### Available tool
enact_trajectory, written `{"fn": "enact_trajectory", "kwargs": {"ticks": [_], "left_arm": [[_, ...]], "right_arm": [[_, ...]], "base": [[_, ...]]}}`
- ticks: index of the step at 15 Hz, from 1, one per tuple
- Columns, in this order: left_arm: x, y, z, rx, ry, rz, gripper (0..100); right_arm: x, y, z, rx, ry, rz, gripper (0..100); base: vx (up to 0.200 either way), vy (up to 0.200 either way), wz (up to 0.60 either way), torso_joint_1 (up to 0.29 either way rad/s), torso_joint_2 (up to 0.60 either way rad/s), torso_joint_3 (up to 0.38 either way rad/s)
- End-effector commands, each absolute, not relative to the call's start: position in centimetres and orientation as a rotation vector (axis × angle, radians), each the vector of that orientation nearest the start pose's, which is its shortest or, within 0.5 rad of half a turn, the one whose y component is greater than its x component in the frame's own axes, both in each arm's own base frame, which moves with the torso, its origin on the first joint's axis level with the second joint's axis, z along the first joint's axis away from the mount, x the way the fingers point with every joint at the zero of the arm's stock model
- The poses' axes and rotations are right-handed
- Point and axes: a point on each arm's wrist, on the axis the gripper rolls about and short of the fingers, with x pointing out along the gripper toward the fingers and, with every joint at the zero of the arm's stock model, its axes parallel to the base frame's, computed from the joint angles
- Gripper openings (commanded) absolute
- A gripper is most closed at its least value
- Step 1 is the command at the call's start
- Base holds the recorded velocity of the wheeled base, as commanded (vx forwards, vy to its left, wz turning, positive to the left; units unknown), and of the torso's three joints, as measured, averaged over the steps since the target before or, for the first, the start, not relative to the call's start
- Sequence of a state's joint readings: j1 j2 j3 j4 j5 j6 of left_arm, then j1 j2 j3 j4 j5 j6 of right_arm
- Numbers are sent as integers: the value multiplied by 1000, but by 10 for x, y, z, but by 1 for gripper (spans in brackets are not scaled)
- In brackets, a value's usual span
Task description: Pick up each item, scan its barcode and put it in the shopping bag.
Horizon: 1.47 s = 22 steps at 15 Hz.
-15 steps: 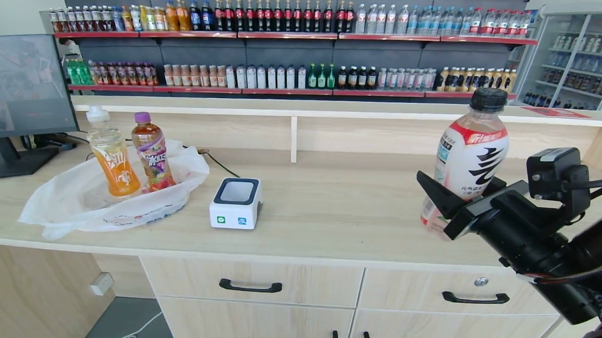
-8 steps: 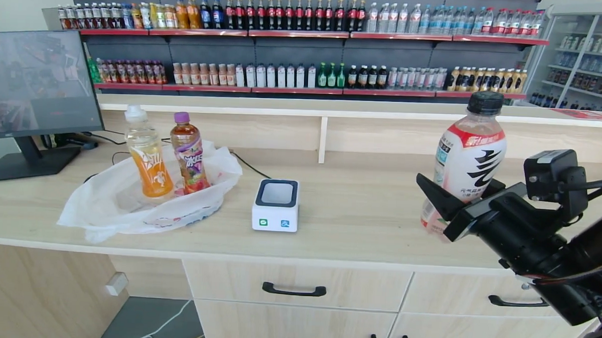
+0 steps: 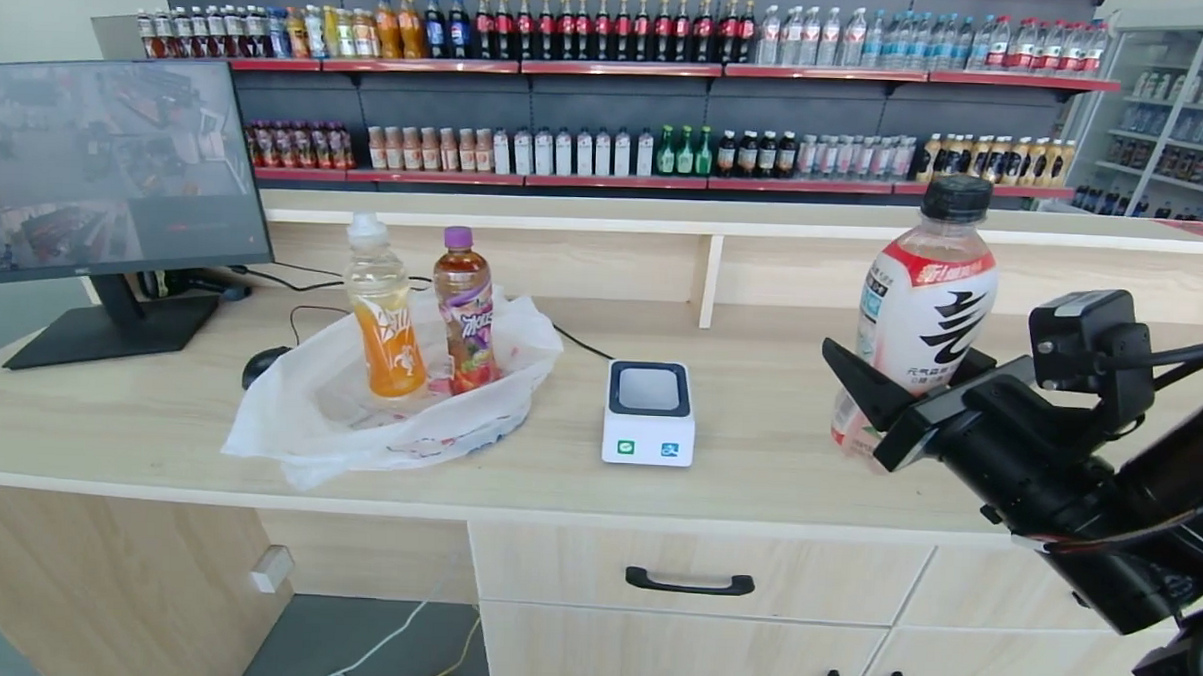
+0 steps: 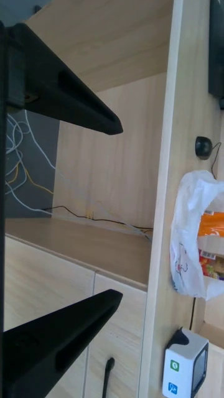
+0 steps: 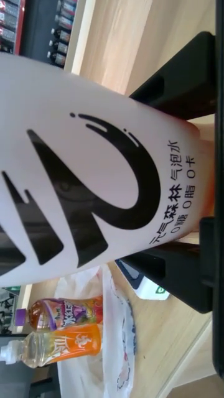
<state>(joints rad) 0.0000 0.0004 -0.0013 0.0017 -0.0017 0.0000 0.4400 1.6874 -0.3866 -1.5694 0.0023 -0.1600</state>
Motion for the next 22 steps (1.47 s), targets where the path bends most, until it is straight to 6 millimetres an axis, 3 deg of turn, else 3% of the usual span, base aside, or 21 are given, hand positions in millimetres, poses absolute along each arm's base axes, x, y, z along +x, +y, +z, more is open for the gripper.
{"fn": "enact_trajectory", "kwargs": {"ticks": [1, 11, 19, 22], "left_arm": [[-23, 0, 76, 0, 0, 0, 100], [-23, 0, 76, -2, 0, -2, 100], [-23, 0, 76, 2, 0, -2, 100], [-23, 0, 76, 2, 0, -2, 100]], "right_arm": [[235, 111, 177, -97, -305, 417, 0], [238, 112, 171, -101, -282, 420, 0], [236, 111, 168, -104, -269, 421, 0], [236, 111, 168, -104, -265, 420, 0]], "base": [[0, 200, 0, 7, 12, 7], [0, 200, 0, 3, 2, 2], [0, 0, 0, 0, 0, 0], [200, 0, 0, -6, 4, 1]]}}
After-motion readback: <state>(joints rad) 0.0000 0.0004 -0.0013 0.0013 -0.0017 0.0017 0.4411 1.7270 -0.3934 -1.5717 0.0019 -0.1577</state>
